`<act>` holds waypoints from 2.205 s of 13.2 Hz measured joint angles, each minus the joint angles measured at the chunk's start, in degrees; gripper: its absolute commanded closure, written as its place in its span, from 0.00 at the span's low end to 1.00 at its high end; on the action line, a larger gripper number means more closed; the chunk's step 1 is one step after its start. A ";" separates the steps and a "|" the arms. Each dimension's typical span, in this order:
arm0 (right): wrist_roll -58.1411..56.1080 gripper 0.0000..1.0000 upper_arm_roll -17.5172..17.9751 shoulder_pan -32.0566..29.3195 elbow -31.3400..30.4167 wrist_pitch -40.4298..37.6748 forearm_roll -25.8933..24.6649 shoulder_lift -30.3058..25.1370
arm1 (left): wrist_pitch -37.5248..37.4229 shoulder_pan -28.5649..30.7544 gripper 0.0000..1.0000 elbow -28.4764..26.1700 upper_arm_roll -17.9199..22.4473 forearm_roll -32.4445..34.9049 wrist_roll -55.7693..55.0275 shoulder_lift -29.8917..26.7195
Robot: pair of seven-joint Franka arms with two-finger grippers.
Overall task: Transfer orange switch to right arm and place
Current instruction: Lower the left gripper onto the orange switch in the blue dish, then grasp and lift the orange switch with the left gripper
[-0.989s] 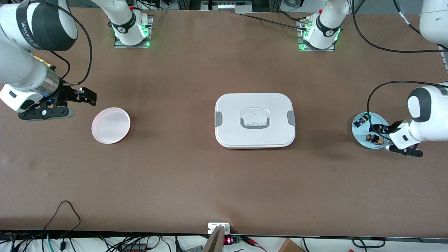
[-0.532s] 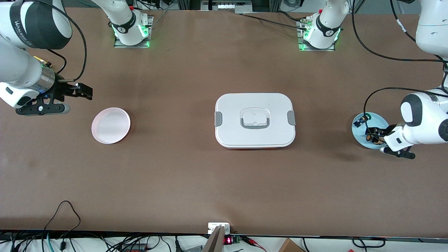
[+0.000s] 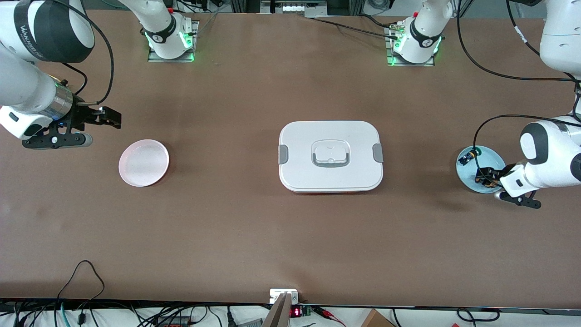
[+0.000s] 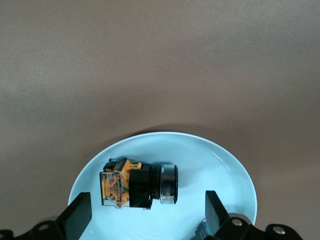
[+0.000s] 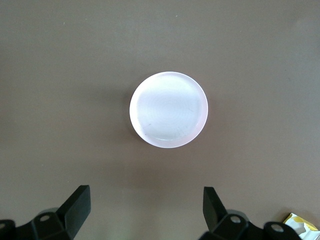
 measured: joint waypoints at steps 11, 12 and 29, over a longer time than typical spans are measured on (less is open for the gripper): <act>-0.12 0.00 0.36 0.73 1.34 -1.77 3.53 -0.43 | 2.86 0.46 0.12 0.06 0.00 0.00 0.04 2.54; -0.12 0.00 0.36 0.73 1.85 -2.11 3.83 -0.61 | 2.86 0.71 0.30 0.06 0.00 0.00 0.05 2.84; 0.14 0.00 0.50 4.25 2.21 -2.37 49.53 3.24 | -39.58 -1.23 0.62 22.52 -12.60 -13.09 2.98 0.22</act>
